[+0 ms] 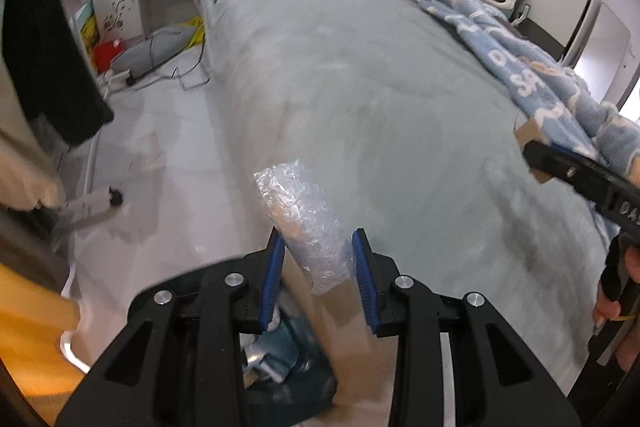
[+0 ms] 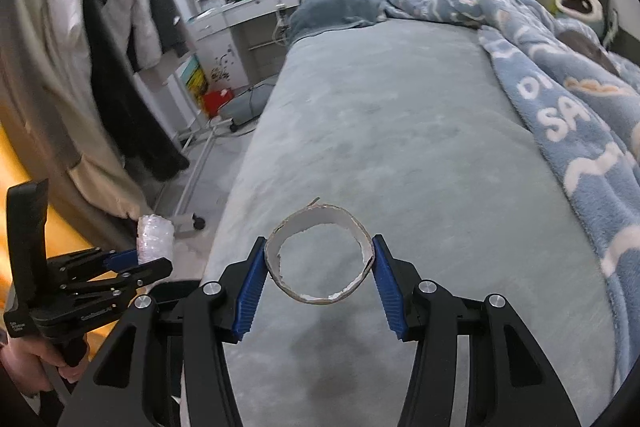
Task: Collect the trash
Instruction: 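Carry the bubble wrap to the bin and open the left tool while the right tool carries the ring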
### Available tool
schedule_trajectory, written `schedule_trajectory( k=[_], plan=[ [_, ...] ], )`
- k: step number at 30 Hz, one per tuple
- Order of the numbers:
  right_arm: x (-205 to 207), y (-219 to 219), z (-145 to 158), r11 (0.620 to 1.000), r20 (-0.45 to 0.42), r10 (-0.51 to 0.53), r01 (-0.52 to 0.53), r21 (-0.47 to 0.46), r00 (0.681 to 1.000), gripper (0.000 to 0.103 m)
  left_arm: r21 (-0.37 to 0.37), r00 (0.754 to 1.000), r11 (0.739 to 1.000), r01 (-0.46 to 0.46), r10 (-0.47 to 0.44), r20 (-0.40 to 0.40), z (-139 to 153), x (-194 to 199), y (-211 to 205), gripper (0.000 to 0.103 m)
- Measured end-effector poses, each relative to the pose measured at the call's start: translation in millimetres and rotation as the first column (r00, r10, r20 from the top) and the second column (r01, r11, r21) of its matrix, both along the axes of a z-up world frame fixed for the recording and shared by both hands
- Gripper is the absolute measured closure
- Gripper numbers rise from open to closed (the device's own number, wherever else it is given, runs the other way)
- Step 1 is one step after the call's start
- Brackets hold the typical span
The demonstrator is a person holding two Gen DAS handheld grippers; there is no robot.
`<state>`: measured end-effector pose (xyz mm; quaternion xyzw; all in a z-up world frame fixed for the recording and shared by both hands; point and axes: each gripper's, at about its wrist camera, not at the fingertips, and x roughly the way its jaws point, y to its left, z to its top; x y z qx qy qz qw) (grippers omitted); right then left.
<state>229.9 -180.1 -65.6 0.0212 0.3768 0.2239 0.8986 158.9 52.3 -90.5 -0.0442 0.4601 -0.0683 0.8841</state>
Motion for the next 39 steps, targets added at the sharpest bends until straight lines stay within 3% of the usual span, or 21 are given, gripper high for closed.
schedule_trajectory(
  k=[16,32,37,39],
  plan=[
    [-45,77,-7,0.987,-0.019,0.157,-0.157,-0.021,0.987,0.051,0.001,0.980,0.993,-0.117,0.116,-0.160,-42,-38,63,0.066],
    [-60,140,-25,0.957,-0.058,0.283,-0.286,-0.040,0.957,0.051,-0.020,0.915,0.987,-0.158,0.139,-0.379,-100,-50,101,0.064],
    [-59,150,-31,0.951,-0.071,0.303,-0.306,-0.046,0.950,0.051,-0.013,0.894,0.989,-0.146,0.126,-0.431,-113,-54,104,0.057],
    [-58,154,-33,0.949,-0.077,0.307,-0.311,-0.047,0.949,0.051,-0.018,0.889,0.989,-0.144,0.122,-0.441,-115,-57,105,0.041]
  ],
)
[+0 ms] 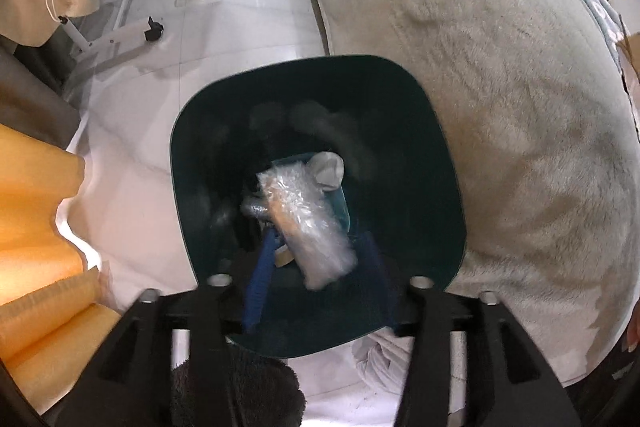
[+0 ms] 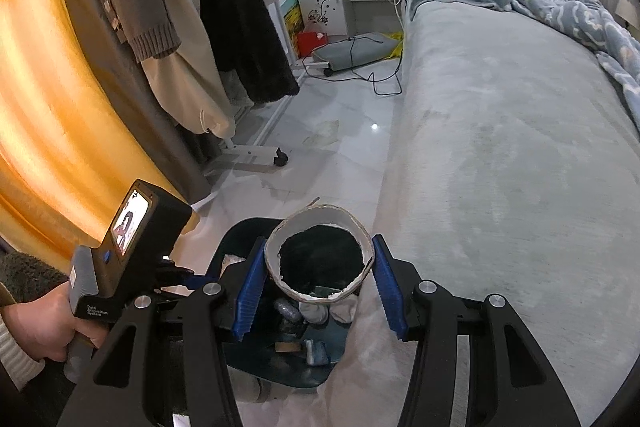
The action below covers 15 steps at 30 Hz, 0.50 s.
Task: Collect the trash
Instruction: 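Carry the bubble wrap to the bin and open the left tool while the right tool carries the ring, then lower the tape ring into the bin and open the right tool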
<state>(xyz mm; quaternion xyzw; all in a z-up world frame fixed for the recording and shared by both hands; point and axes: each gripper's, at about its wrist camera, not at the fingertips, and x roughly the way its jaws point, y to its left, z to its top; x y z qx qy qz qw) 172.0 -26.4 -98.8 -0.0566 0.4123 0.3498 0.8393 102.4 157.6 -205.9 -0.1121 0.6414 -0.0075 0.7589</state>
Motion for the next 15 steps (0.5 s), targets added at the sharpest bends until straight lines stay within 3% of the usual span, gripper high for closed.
schedule_trajectory(
  k=[8,15],
  plan=[
    [7,19,-15,0.998,-0.038,0.044,-0.045,-0.032,0.998,0.051,0.011,0.999,0.999,-0.040,0.040,0.028,16,-4,15,0.040],
    [5,43,-33,0.990,-0.063,0.101,-0.106,-0.093,0.993,0.051,0.010,0.981,0.997,-0.079,0.076,0.180,63,-4,33,0.042]
  ],
)
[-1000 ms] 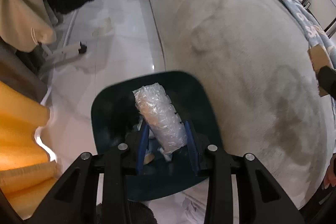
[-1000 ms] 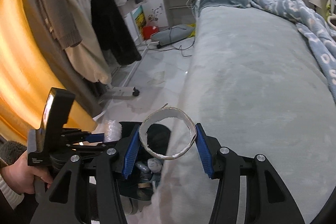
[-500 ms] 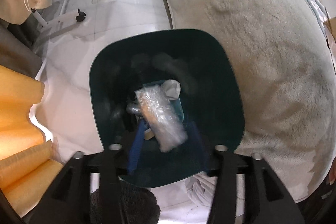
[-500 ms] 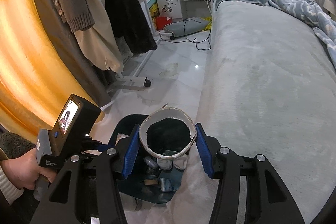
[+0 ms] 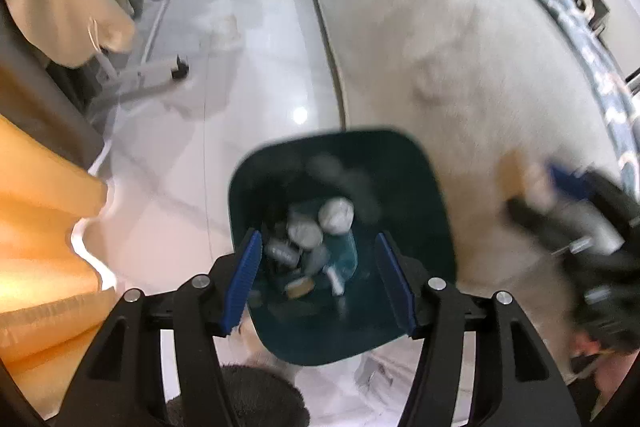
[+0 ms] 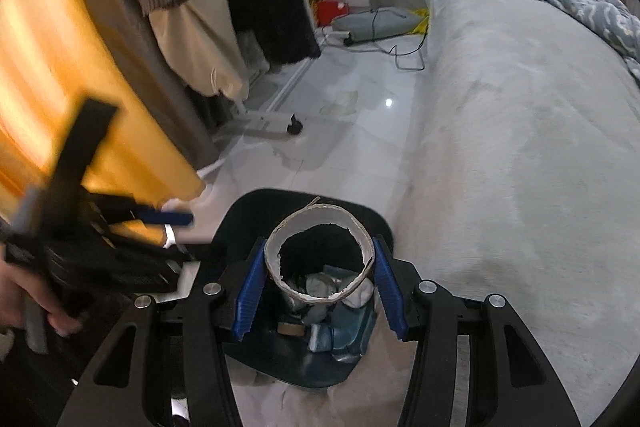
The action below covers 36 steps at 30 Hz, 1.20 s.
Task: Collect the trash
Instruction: 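Lower the tape ring into the bin and open the right tool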
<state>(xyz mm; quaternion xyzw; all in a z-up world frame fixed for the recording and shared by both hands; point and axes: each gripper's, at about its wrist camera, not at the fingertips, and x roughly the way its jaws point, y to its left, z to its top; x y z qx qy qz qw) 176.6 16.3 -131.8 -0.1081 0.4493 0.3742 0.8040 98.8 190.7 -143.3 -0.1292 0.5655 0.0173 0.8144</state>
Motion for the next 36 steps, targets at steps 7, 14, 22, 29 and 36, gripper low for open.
schedule_trajectory(
  k=[7,14,22,29,36],
  plan=[
    [-1,25,-27,0.995,-0.043,0.062,-0.065,-0.076,0.997,0.051,-0.004,0.991,0.999,-0.050,0.050,0.126,40,1,18,0.046],
    [-11,44,-49,0.980,-0.085,0.119,-0.131,-0.148,0.989,0.050,-0.022,0.971,0.997,-0.074,0.077,0.228,71,5,28,0.052],
    [-13,56,-70,0.962,-0.130,0.122,-0.150,-0.230,0.984,0.049,-0.003,0.942,0.998,-0.060,0.057,0.330,102,4,23,0.052],
    [-17,63,-76,0.956,-0.131,0.122,-0.152,-0.250,0.984,0.043,-0.010,0.918,0.999,-0.053,0.053,0.393,123,-1,18,0.052],
    [-16,57,-66,0.963,-0.121,0.121,-0.146,-0.227,0.985,0.042,0.045,0.891,0.998,-0.051,0.025,0.454,139,-7,3,0.048]
  ],
)
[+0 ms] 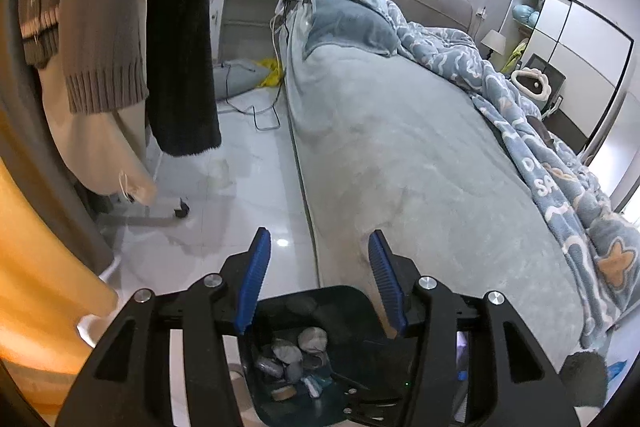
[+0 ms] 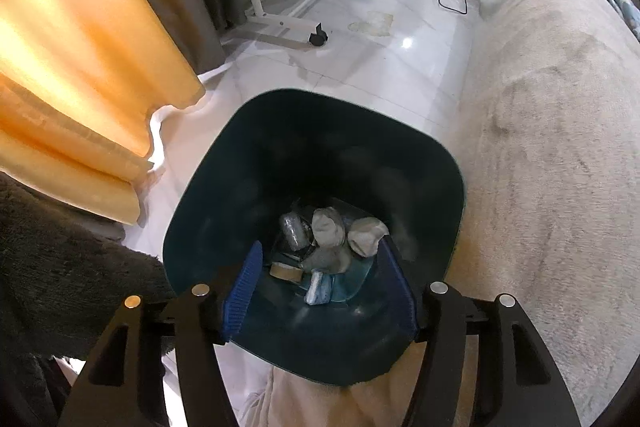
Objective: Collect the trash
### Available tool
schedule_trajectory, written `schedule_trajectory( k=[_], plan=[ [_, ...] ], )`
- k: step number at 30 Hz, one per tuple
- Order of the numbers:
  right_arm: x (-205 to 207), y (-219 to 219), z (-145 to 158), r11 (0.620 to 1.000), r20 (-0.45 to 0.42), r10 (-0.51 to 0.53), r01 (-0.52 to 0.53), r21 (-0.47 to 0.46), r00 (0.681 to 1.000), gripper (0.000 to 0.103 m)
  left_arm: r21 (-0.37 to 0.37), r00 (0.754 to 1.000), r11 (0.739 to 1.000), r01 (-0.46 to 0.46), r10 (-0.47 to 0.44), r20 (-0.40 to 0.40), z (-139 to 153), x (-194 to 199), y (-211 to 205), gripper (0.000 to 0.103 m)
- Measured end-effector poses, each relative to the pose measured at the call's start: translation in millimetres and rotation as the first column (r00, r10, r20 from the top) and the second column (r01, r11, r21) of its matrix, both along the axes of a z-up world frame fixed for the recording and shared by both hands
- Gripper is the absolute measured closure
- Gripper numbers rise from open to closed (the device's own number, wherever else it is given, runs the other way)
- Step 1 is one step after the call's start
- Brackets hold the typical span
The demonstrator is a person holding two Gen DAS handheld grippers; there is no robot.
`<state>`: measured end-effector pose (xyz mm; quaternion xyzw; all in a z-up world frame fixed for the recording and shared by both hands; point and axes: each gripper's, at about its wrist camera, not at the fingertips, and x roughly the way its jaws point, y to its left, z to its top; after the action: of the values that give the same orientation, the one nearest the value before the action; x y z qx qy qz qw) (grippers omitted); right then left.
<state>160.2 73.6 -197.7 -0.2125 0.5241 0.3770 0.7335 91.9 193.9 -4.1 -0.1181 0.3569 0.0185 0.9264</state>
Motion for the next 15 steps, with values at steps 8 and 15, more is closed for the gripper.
schedule_trajectory(
  k=[8,15],
  plan=[
    [-6,-39,56,0.993,0.096,-0.061,0.051,0.111,0.994,0.042,0.076,0.998,0.997,-0.017,0.013,0.057,19,-12,-25,0.034],
    [-7,-100,119,0.958,0.219,-0.203,0.148,0.244,0.954,0.029,0.128,0.991,0.991,-0.035,0.018,0.136,39,-24,-65,0.007]
  ],
)
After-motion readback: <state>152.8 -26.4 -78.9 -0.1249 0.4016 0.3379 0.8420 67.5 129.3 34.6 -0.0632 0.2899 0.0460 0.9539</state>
